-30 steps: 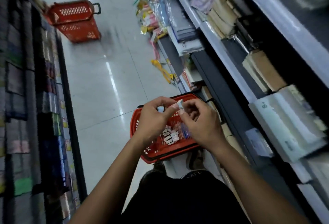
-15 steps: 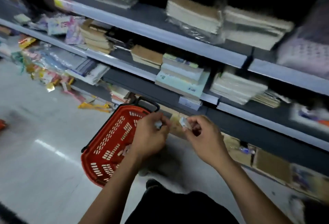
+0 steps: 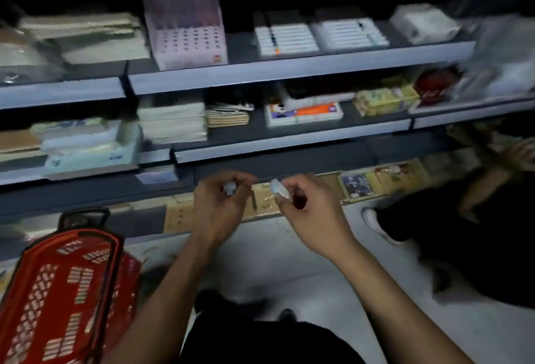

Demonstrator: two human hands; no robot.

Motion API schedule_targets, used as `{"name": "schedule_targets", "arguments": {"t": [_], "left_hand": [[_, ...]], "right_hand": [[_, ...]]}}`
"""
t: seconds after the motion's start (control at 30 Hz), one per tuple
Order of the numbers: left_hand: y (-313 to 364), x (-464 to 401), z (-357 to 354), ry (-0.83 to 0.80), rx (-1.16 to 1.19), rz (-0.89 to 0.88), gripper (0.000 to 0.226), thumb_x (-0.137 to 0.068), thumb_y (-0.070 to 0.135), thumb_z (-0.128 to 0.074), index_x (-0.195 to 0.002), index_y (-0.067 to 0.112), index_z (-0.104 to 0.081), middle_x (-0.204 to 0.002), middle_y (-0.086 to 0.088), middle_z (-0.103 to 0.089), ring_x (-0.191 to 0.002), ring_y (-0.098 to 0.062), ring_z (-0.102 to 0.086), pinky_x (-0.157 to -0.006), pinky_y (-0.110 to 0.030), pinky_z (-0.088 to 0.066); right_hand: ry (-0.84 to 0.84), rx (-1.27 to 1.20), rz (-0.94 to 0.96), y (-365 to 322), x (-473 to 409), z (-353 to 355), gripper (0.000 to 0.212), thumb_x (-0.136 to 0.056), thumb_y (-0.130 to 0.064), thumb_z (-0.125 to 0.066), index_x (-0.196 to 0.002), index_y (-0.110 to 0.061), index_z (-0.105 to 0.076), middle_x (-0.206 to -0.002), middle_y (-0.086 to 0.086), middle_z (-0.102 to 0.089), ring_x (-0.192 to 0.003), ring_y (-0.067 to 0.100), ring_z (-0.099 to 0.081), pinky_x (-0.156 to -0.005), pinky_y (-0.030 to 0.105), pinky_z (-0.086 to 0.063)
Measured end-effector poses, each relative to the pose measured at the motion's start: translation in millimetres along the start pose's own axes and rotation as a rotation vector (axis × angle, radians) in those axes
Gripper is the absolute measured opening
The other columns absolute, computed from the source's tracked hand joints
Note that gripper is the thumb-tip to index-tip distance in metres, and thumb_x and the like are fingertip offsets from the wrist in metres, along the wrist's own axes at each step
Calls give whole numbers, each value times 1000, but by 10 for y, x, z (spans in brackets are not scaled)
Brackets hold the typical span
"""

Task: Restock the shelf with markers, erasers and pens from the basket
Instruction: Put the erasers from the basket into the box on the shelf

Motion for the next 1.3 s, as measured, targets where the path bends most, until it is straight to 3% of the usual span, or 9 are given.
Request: {"name": "schedule_targets", "arguments": {"t": [0.13, 0.23, 0.37, 0.63, 0.77, 0.83, 1.1, 1.3], "left_hand": [[277, 11, -677, -108, -17, -77, 23, -92, 11, -72, -85, 32, -80, -90, 21, -77, -88, 1, -71, -78, -14, -52], [464, -65, -1040, -147, -50, -111, 25, -92, 11, -71, -83, 34, -78, -88, 24, -76, -85, 2, -71, -72, -6, -48], [668, -270, -1413, -191, -33, -115, 30, -94, 5, -65, -84, 31, -77, -85, 18, -76, -75, -6, -70, -64, -11, -49], [1138, -1052, -2301, -237, 6, -190, 23, -96, 5, -68, -90, 23, -81, -95, 14, -78, -92, -1, -69, -75, -6, -47], [1402, -1566, -2735, -241, 23, -243, 21, -96, 9, -71, -91, 27, -81, -96, 14, -77, -95, -5, -70, -81, -18, -53], [1554, -1807, -2920, -242, 25, -280, 20, -96, 10, -72, -90, 27, -80, -94, 15, -77, -94, -4, -70, -80, -16, -52], [2096, -2499, -3417, -150, 28, -388, 12, -93, 19, -70, -88, 27, -78, -92, 17, -74, -94, -3, -69, -79, -13, -49], [2368, -2690, -3751, -34, -95, -431, 10, -91, 23, -68, -93, 29, -76, -97, 11, -71, -93, -2, -67, -76, -10, -47]], "right_hand": [[96, 31, -16, 318, 130, 572, 17, -89, -23, -75, -98, -33, -65, -91, -22, -56, -83, 6, -59, -69, 20, -48], [131, 15, -41, 524, 119, 868, 14, -90, -24, -75, -99, -31, -67, -90, -16, -58, -81, 8, -60, -69, 24, -50], [169, 15, -36, 655, -62, 1182, 14, -92, -25, -74, -101, -33, -68, -92, -16, -58, -82, 7, -60, -68, 23, -49], [225, 15, -17, 1082, -863, 1933, 13, -93, -20, -73, -103, -28, -69, -92, -11, -59, -82, 11, -60, -67, 30, -51], [243, 32, -18, 1347, -1330, 2312, 13, -93, -24, -72, -104, -29, -69, -91, -10, -59, -81, 12, -61, -67, 36, -52], [253, 54, -23, 1467, -1554, 2515, 12, -93, -25, -73, -103, -30, -69, -92, -11, -59, -80, 11, -60, -67, 36, -52], [326, 70, -1, 1806, -2262, 3265, 17, -91, -25, -73, -107, -29, -69, -98, -14, -60, -84, 10, -63, -72, 29, -53], [273, 58, 68, 2020, -2801, 3642, 17, -93, -20, -75, -109, -23, -70, -102, -6, -62, -84, 12, -64, -75, 39, -55]]}}
Point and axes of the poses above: each hand's wrist, its own x-axis away from the middle knuckle, its own z-axis out of the back of the hand, y = z × x, the point moved 8 cm from there along -x, towards the middle knuckle
